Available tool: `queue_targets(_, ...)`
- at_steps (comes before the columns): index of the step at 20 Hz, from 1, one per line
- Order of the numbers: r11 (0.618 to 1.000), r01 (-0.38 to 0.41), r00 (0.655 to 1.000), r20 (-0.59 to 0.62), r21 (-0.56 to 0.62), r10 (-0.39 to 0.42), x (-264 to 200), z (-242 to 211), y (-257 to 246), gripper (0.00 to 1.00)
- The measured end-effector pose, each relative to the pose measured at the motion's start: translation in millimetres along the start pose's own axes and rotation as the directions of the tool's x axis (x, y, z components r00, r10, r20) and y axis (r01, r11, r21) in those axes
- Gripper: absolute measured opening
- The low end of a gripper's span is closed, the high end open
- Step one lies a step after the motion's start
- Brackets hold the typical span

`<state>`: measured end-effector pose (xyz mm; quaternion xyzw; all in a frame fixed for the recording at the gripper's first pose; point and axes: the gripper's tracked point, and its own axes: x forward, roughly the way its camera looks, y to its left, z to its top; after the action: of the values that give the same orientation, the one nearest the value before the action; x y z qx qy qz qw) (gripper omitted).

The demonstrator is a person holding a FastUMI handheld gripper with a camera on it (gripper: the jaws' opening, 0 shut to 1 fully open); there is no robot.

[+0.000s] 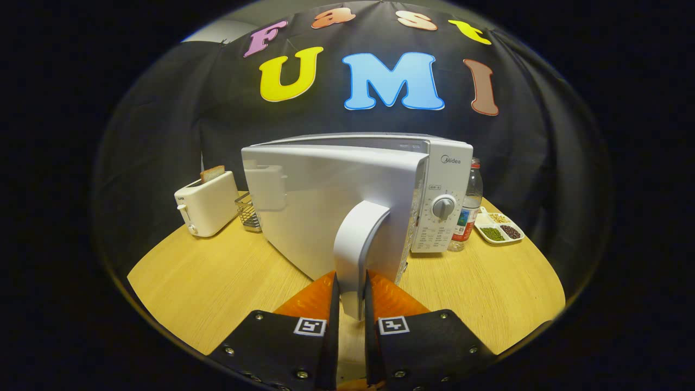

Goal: Open the microwave, put the food inside, and close the microwave door.

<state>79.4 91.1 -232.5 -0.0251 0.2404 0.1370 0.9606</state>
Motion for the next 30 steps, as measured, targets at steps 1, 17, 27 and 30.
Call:
queue_targets(1, 1.000, 0.002, 1.000, -0.005, -0.008, -0.002, -4.9, -1.7, 6.4, 0.21)
queue_targets(17, 0.999, 0.014, 0.999, -0.034, -0.038, -0.016, -60.3, -41.1, 113.4, 0.21)
queue_targets(27, 0.997, -0.048, 0.998, -0.045, -0.068, 0.045, -73.5, -59.7, 198.3, 0.21)
queue_targets(30, 0.990, -0.108, 0.993, -0.050, -0.093, 0.103, -75.9, -64.9, 227.9, 0.21)
